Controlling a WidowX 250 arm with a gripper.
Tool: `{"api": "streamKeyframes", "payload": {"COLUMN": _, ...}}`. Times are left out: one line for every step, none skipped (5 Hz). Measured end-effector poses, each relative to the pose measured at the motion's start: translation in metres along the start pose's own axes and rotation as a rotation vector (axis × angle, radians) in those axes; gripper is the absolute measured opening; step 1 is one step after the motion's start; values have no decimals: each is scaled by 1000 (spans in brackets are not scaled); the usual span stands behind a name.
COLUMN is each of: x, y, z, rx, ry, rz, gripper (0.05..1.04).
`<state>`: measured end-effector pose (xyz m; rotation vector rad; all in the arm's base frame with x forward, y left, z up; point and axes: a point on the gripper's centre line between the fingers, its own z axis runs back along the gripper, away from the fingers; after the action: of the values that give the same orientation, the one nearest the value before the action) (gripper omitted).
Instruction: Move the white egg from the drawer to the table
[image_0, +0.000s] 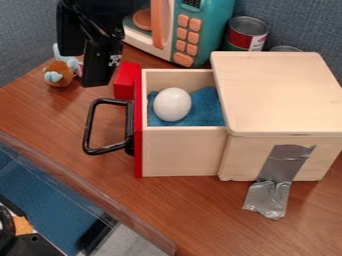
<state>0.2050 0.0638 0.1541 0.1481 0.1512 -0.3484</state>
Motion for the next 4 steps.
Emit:
{"api": "streamKeyframes", "payload": {"x": 1, "y": -1, "z": -4, "rx": -14, "ry": 16, "rz": 0, "gripper": 999}}
{"api": "streamKeyframes", "payload": {"x": 21, "y": 5, "z": -8, "rx": -8, "ry": -33, "rz": 7, "gripper": 999}}
{"api": "streamKeyframes", "payload": {"x": 46, "y": 6, "z": -15, "rx": 2, "ry": -39, "rz": -36, "gripper": 999}}
{"api": "streamKeyframes", "payload": {"x": 62, "y": 9, "z": -25, "rx": 2, "ry": -55, "rz": -37, "gripper": 999}}
